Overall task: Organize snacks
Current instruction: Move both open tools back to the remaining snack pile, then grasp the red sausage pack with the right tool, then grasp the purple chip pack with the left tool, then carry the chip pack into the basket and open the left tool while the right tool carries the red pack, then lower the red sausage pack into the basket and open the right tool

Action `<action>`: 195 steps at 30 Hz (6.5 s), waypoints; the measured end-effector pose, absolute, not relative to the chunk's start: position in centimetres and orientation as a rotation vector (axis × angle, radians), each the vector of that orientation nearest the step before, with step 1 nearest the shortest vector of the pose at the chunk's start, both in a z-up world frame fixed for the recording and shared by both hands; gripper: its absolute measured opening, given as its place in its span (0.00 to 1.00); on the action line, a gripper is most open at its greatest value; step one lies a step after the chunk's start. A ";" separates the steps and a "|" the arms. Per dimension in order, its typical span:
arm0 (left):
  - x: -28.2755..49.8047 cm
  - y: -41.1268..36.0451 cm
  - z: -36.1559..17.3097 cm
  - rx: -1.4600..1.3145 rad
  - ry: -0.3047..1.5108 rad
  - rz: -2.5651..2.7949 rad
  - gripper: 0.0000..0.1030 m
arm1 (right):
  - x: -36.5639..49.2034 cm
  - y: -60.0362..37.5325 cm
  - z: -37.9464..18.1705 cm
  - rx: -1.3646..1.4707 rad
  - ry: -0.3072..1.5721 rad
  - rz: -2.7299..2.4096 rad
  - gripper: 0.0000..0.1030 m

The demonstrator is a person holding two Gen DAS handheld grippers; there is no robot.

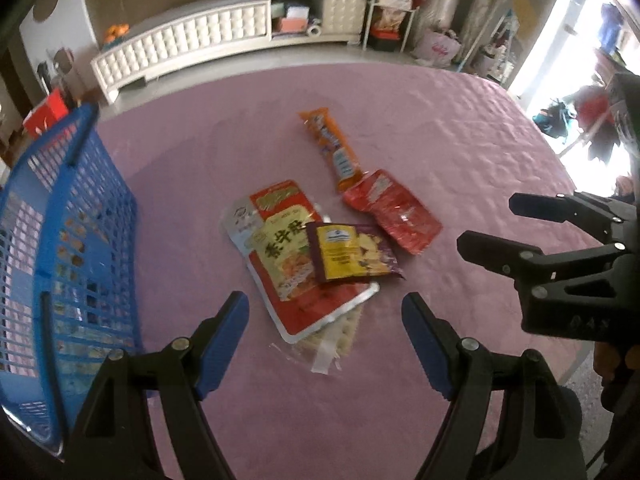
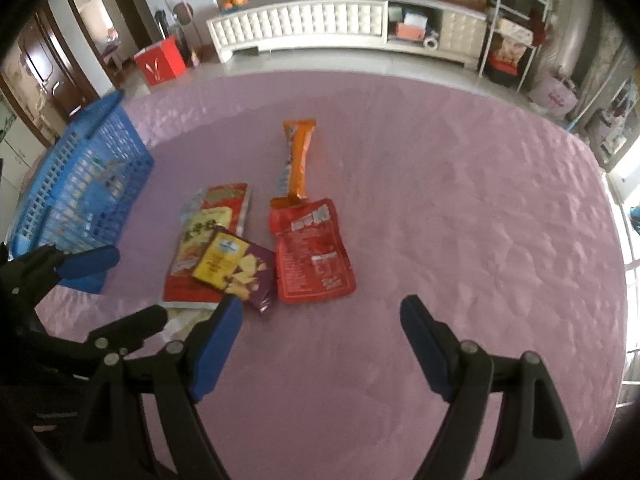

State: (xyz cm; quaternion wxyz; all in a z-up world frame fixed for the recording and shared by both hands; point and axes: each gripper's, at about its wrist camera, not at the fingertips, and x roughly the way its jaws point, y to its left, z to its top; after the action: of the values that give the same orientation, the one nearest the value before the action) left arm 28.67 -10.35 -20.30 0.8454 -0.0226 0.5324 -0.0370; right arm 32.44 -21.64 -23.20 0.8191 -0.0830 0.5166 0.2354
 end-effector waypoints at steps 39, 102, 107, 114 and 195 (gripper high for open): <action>29.3 -6.4 -23.8 -0.115 1.168 -0.051 0.75 | 33.9 -15.8 -26.1 -0.447 1.051 0.581 0.24; 31.5 -18.8 -22.5 0.155 1.141 -0.071 0.53 | 30.9 -26.2 -21.7 0.074 0.980 0.672 0.02; 29.4 -17.8 -19.2 0.113 1.084 -0.079 0.53 | 28.9 -24.9 -18.6 0.046 0.934 0.675 0.02; 25.5 -13.8 -14.3 0.066 0.991 -0.058 0.53 | 25.8 -21.3 -14.3 -0.013 0.866 0.705 0.02; 19.3 17.7 -11.3 -0.186 0.899 0.116 0.73 | 24.3 5.4 -10.3 -0.217 0.825 0.942 0.02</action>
State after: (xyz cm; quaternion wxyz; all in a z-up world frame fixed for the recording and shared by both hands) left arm 19.33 17.69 -11.31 0.8948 -0.0898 0.4338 0.0561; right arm 24.25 5.41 -10.34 0.8048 -0.1013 0.3852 0.4401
